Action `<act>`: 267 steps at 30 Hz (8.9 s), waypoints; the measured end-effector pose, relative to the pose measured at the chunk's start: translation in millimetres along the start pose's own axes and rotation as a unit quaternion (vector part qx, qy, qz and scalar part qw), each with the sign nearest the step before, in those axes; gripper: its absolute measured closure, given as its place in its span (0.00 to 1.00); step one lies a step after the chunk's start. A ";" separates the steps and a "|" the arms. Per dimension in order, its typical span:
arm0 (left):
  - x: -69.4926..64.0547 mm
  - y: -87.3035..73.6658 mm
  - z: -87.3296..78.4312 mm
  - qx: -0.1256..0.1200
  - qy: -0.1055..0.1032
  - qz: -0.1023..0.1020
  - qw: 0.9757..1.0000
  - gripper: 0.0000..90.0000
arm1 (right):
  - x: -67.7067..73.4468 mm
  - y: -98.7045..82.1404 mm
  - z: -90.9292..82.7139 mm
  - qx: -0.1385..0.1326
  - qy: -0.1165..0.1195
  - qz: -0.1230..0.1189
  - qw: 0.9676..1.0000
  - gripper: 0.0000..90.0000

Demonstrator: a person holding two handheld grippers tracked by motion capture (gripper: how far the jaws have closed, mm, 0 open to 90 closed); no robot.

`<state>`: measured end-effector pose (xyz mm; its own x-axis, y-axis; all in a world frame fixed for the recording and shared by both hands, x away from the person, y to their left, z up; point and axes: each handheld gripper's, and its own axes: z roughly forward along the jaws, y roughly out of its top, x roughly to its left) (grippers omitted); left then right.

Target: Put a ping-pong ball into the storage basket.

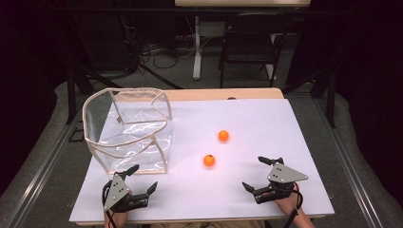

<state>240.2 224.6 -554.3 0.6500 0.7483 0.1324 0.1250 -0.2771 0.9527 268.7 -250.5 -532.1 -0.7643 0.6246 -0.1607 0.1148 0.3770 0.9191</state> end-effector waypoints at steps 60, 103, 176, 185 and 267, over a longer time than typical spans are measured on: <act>-1.5 0.1 -2.7 -0.003 -0.004 0.006 1.000 0.17 | 0.1 47.1 79.8 0.098 0.048 0.015 0.994 0.00; -0.7 -0.1 -3.7 -0.006 -0.003 0.006 1.000 0.17 | 12.3 52.3 141.5 0.155 0.104 0.016 0.982 0.00; -1.4 0.6 -4.9 -0.011 -0.001 0.002 1.000 0.17 | 5.3 49.4 150.7 0.174 0.081 -0.009 0.981 0.57; -1.5 0.7 -4.8 -0.011 -0.002 0.002 1.000 0.17 | 6.0 53.5 146.0 0.162 0.080 -0.011 0.984 0.57; -0.2 0.1 -6.3 -0.014 0.000 0.000 1.000 0.17 | 12.2 117.9 135.8 0.077 0.053 -0.046 0.995 0.57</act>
<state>235.4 228.2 -552.5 0.6498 0.7485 0.1324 0.1047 -0.2606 0.9598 359.1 -105.5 -474.6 -0.8379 0.5101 -0.1944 0.1312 0.5338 0.8353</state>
